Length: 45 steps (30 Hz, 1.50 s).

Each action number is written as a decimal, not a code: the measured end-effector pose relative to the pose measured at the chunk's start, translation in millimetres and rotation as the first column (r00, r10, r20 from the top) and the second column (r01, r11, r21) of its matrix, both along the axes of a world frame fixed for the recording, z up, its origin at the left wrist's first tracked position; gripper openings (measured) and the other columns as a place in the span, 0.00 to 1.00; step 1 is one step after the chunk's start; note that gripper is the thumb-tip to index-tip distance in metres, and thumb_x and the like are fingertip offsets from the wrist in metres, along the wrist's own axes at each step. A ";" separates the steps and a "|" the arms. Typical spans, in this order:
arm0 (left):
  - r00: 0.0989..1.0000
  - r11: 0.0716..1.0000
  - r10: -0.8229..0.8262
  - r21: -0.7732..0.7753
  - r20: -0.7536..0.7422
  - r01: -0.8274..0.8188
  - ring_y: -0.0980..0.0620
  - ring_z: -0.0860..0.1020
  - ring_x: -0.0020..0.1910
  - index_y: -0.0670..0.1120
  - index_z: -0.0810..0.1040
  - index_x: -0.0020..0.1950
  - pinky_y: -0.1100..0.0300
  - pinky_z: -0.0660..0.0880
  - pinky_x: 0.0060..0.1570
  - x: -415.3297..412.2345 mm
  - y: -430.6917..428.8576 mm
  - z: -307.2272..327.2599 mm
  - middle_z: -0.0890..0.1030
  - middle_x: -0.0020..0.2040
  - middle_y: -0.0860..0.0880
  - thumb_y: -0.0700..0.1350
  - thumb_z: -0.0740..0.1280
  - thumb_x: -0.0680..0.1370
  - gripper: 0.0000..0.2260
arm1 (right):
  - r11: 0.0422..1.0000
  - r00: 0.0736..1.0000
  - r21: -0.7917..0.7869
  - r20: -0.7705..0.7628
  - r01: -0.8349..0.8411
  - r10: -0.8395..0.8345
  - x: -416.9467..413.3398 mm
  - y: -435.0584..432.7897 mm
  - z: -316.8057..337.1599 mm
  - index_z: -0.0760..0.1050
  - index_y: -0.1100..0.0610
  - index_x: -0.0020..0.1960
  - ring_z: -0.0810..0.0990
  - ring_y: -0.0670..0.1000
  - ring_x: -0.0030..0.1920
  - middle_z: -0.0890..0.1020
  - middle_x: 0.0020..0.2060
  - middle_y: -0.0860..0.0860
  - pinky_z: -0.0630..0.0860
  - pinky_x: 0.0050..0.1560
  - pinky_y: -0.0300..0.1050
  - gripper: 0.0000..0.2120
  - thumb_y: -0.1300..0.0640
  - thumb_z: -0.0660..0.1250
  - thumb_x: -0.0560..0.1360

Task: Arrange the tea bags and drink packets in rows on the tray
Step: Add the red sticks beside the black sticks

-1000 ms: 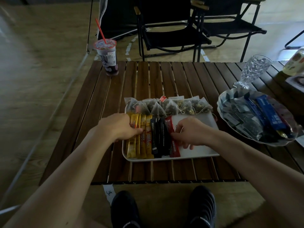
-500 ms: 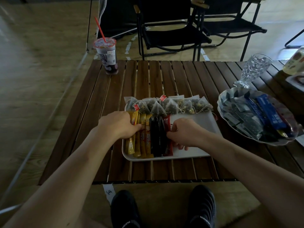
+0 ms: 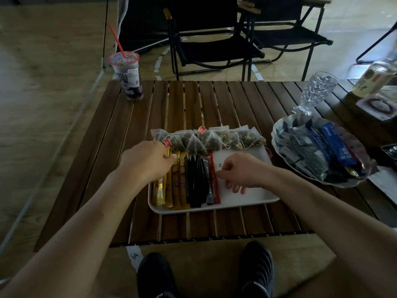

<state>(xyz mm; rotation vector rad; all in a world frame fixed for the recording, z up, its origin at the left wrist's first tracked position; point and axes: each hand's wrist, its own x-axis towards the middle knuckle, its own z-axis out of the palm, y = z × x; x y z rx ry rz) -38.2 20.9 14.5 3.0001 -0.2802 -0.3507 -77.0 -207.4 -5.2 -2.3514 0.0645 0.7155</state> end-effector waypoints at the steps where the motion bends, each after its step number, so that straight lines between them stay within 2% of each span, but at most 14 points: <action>1: 1.000 1.000 -0.002 -0.008 -0.002 0.002 0.53 0.79 0.36 0.50 0.78 0.41 0.58 0.73 0.34 0.0 -1.9 1.4 0.80 0.37 0.50 0.61 0.58 0.80 0.18 | 1.000 1.000 -0.010 0.002 -0.006 0.006 -0.4 -1.4 2.1 0.79 0.59 0.45 0.83 0.46 0.32 0.84 0.36 0.50 0.76 0.28 0.35 0.13 0.50 0.63 0.80; 7: 0.999 0.998 -0.039 -0.043 0.026 0.040 0.54 0.78 0.36 0.52 0.77 0.46 0.53 0.79 0.41 -0.3 -14.3 6.9 0.79 0.37 0.51 0.59 0.58 0.80 0.14 | 0.993 0.988 -0.076 0.135 0.091 -0.080 1.7 -34.4 17.2 0.78 0.56 0.47 0.84 0.49 0.37 0.84 0.38 0.50 0.79 0.34 0.40 0.10 0.51 0.63 0.80; 9: 0.997 0.997 -0.061 -0.048 0.056 0.064 0.54 0.78 0.35 0.51 0.77 0.46 0.54 0.78 0.38 -3.0 -21.7 7.3 0.79 0.36 0.51 0.59 0.58 0.81 0.14 | 0.981 0.977 -0.121 0.171 0.153 -0.131 4.5 -55.0 19.3 0.78 0.56 0.46 0.83 0.49 0.36 0.84 0.39 0.52 0.78 0.32 0.39 0.09 0.54 0.63 0.80; 12: 0.986 0.993 -0.096 -0.057 0.133 0.104 0.57 0.76 0.32 0.53 0.75 0.44 0.61 0.68 0.29 -7.0 -34.1 5.9 0.77 0.35 0.53 0.58 0.59 0.81 0.13 | 0.938 0.946 -0.217 0.240 0.271 -0.218 6.5 -90.3 19.8 0.79 0.55 0.42 0.84 0.52 0.37 0.84 0.37 0.53 0.83 0.35 0.46 0.08 0.54 0.65 0.78; 15: 0.973 0.984 -0.124 -0.103 0.196 0.146 0.58 0.74 0.32 0.54 0.73 0.42 0.62 0.64 0.28 -9.2 -46.5 4.5 0.76 0.35 0.54 0.57 0.59 0.81 0.12 | 0.858 0.901 -0.337 0.337 0.387 -0.274 6.4 -128.2 20.3 0.82 0.55 0.43 0.82 0.52 0.40 0.84 0.38 0.52 0.80 0.41 0.48 0.10 0.54 0.65 0.78; 17: 0.966 0.977 -0.135 -0.135 0.221 0.168 0.60 0.73 0.33 0.54 0.73 0.42 0.62 0.64 0.29 -9.8 -53.6 4.5 0.76 0.35 0.55 0.57 0.59 0.81 0.11 | 0.786 0.873 -0.415 0.376 0.459 -0.311 6.2 -153.0 16.4 0.83 0.55 0.45 0.81 0.53 0.44 0.84 0.42 0.53 0.73 0.41 0.44 0.11 0.53 0.64 0.78; 19: 0.961 0.969 -0.139 -0.167 0.237 0.181 0.60 0.72 0.33 0.55 0.73 0.41 0.60 0.66 0.33 -9.5 -59.0 3.3 0.75 0.35 0.56 0.57 0.60 0.80 0.11 | 0.714 0.825 -0.433 0.414 0.550 -0.385 6.3 -172.0 11.2 0.83 0.57 0.51 0.79 0.56 0.49 0.83 0.49 0.56 0.72 0.45 0.45 0.10 0.53 0.65 0.77; 22: 0.965 0.966 -0.144 -0.180 0.217 0.185 0.62 0.72 0.34 0.56 0.71 0.40 0.61 0.65 0.33 -9.1 -62.3 2.6 0.74 0.36 0.56 0.57 0.60 0.80 0.11 | 0.587 0.729 -0.435 0.469 0.682 -0.499 5.0 -191.6 8.9 0.77 0.60 0.63 0.74 0.63 0.62 0.76 0.62 0.61 0.73 0.57 0.53 0.17 0.57 0.66 0.76; 24: 0.965 0.966 -0.150 -0.176 0.217 0.190 0.62 0.71 0.34 0.57 0.70 0.40 0.62 0.63 0.31 -8.7 -61.5 2.1 0.74 0.36 0.57 0.57 0.60 0.80 0.11 | 0.515 0.688 -0.458 0.456 0.725 -0.564 1.8 -203.3 9.1 0.72 0.60 0.68 0.70 0.65 0.65 0.72 0.65 0.63 0.71 0.62 0.56 0.22 0.59 0.67 0.75; 29: 0.962 0.965 -0.150 -0.176 0.226 0.192 0.61 0.72 0.34 0.55 0.71 0.40 0.60 0.67 0.34 -6.6 -56.1 -3.0 0.75 0.36 0.56 0.57 0.61 0.80 0.11 | 0.580 0.721 -0.435 0.330 0.689 -0.610 -6.8 -213.1 0.5 0.68 0.55 0.73 0.76 0.65 0.60 0.77 0.60 0.64 0.71 0.48 0.50 0.26 0.63 0.65 0.76; 35: 0.964 0.963 -0.161 -0.180 0.212 0.200 0.61 0.73 0.34 0.55 0.73 0.41 0.58 0.69 0.37 -7.3 -55.6 -2.3 0.76 0.36 0.56 0.57 0.61 0.79 0.10 | 0.532 0.632 -0.341 0.411 0.775 -0.657 -9.3 -217.6 -1.4 0.75 0.56 0.68 0.77 0.60 0.48 0.80 0.53 0.62 0.69 0.42 0.46 0.20 0.61 0.67 0.76; 38: 0.967 0.962 -0.156 -0.191 0.201 0.195 0.61 0.73 0.35 0.56 0.73 0.41 0.54 0.74 0.42 -7.5 -54.3 -0.9 0.75 0.36 0.56 0.58 0.61 0.79 0.10 | 0.503 0.584 -0.300 0.467 0.811 -0.664 -10.3 -215.1 -1.3 0.79 0.61 0.62 0.79 0.62 0.52 0.82 0.52 0.62 0.68 0.42 0.45 0.17 0.59 0.69 0.74; 41: 0.968 0.960 -0.151 -0.205 0.202 0.192 0.62 0.71 0.35 0.57 0.70 0.39 0.49 0.75 0.49 -8.6 -52.7 2.1 0.74 0.35 0.57 0.58 0.61 0.79 0.10 | 0.511 0.568 -0.264 0.508 0.818 -0.647 -6.6 -206.8 3.5 0.79 0.62 0.59 0.79 0.61 0.50 0.82 0.51 0.61 0.70 0.43 0.46 0.16 0.58 0.69 0.72; 45: 0.963 0.955 -0.157 -0.216 0.220 0.205 0.63 0.70 0.35 0.58 0.70 0.39 0.46 0.77 0.53 -10.9 -49.8 2.6 0.73 0.35 0.58 0.58 0.61 0.79 0.10 | 0.526 0.576 -0.261 0.534 0.809 -0.619 0.2 -192.0 10.1 0.74 0.64 0.63 0.75 0.65 0.60 0.77 0.59 0.64 0.73 0.58 0.55 0.20 0.58 0.67 0.73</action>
